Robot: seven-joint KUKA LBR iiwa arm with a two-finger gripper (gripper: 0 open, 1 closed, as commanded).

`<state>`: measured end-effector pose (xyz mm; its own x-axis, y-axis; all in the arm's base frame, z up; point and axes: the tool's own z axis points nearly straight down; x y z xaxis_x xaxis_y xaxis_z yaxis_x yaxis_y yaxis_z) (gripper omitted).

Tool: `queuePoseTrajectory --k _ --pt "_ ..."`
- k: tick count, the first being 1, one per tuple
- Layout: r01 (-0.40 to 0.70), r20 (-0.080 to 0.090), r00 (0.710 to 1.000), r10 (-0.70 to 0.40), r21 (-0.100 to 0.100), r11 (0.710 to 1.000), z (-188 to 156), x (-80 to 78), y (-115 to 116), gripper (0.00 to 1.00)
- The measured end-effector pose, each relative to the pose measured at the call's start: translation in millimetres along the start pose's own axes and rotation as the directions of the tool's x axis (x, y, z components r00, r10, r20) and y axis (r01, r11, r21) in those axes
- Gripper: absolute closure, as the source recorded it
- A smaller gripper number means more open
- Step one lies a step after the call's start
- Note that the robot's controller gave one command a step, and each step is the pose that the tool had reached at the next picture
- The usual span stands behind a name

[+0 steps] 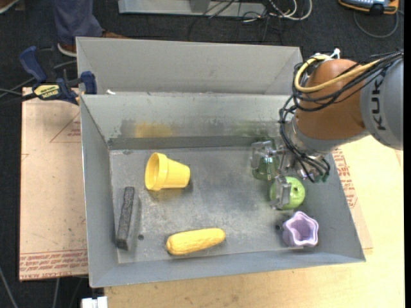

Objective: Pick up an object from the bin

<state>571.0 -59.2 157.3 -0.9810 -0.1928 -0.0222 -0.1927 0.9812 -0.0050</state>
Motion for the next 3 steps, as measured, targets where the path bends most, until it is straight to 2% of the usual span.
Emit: queuePoseTrajectory --k 1,2,3 --pt "0.034 -0.017 0.999 -0.034 -0.017 0.999 -20.1 -5.2 46.4 0.00" --pt "0.054 0.009 0.999 -0.054 -0.007 0.999 -18.9 -13.6 11.9 0.00" --pt "0.183 -0.010 0.983 -0.183 -0.013 0.983 -2.6 18.1 -9.7 0.00"
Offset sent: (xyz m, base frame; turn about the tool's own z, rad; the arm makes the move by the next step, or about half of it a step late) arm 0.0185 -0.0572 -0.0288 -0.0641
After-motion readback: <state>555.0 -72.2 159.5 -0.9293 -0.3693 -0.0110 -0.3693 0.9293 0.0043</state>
